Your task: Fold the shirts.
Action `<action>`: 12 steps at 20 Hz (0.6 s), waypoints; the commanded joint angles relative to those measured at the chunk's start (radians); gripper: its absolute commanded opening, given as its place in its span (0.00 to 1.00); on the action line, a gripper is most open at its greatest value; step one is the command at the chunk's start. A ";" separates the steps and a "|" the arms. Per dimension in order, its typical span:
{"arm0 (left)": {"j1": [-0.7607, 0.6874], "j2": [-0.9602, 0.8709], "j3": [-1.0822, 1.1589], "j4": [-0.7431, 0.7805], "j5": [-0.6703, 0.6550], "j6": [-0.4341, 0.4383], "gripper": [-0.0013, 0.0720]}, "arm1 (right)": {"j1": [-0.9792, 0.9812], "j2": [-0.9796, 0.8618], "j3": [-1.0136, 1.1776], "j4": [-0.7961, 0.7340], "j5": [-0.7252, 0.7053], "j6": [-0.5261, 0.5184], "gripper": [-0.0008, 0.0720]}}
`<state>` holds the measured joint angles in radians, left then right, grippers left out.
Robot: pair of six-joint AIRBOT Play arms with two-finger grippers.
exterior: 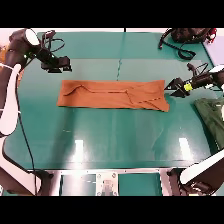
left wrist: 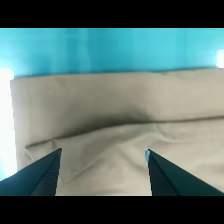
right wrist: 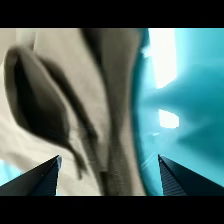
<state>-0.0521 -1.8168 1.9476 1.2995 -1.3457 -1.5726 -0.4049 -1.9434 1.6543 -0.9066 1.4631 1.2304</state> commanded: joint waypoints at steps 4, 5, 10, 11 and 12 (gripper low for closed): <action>0.010 0.000 0.008 -0.055 -0.038 0.011 0.83 | 0.008 -0.094 0.000 0.148 0.074 -0.214 0.97; 0.010 0.000 0.008 -0.055 -0.039 0.011 0.83 | 0.009 -0.097 0.000 0.148 0.066 -0.215 0.97; 0.009 0.000 0.008 -0.060 -0.038 0.010 0.83 | 0.040 -0.104 0.001 0.148 -0.086 -0.201 0.92; 0.009 -0.001 0.008 -0.070 -0.039 0.010 0.83 | 0.053 -0.104 0.003 0.148 -0.131 -0.187 0.92; 0.009 -0.001 0.008 -0.085 -0.036 0.010 0.83 | 0.064 -0.104 0.003 0.148 -0.158 -0.176 0.83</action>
<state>-0.0437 -1.8168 1.9545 1.2400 -1.3823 -1.5627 -0.3645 -2.0418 1.6562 -0.7528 1.4124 1.0359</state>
